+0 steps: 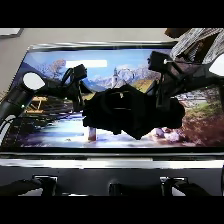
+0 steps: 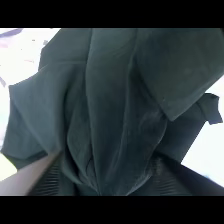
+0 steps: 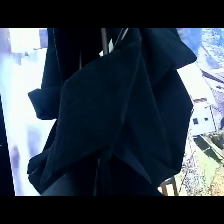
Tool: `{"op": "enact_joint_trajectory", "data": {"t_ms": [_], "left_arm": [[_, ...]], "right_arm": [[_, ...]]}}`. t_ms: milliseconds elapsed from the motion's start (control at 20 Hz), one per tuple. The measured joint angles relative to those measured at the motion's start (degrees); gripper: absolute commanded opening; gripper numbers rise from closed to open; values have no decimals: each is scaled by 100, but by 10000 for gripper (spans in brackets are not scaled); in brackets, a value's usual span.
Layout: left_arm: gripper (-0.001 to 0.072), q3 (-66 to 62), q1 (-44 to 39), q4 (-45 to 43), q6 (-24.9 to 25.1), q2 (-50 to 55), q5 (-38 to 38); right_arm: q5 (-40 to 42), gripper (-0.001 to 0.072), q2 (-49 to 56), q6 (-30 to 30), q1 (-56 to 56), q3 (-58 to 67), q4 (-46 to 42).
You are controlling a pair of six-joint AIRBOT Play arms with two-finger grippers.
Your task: Fold the clothes and pants, and hang the long-sleeved shirts on hangers.
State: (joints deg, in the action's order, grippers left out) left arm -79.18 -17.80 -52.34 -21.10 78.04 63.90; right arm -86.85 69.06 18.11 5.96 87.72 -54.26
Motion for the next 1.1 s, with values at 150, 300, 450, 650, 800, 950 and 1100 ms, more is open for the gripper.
{"op": "enact_joint_trajectory", "data": {"t_ms": [150,300,450,650,800,950,1100], "left_arm": [[428,0,-44,72,42,61,55],[137,2,-101,94,61,118,92],[18,4,-151,94,122,149,173],[15,-24,-127,103,101,136,146],[14,-42,-76,122,61,68,103],[13,-46,-31,105,61,-13,96],[13,-46,-13,87,61,-81,96]], "right_arm": [[-20,22,0,0,0,0,79],[-39,22,0,0,0,0,184],[17,24,2,28,-2,2,216],[11,101,-31,111,0,2,245],[52,243,-131,385,4,2,90],[205,257,-295,772,4,2,-330],[280,258,-577,1008,-2,2,-654]]}}
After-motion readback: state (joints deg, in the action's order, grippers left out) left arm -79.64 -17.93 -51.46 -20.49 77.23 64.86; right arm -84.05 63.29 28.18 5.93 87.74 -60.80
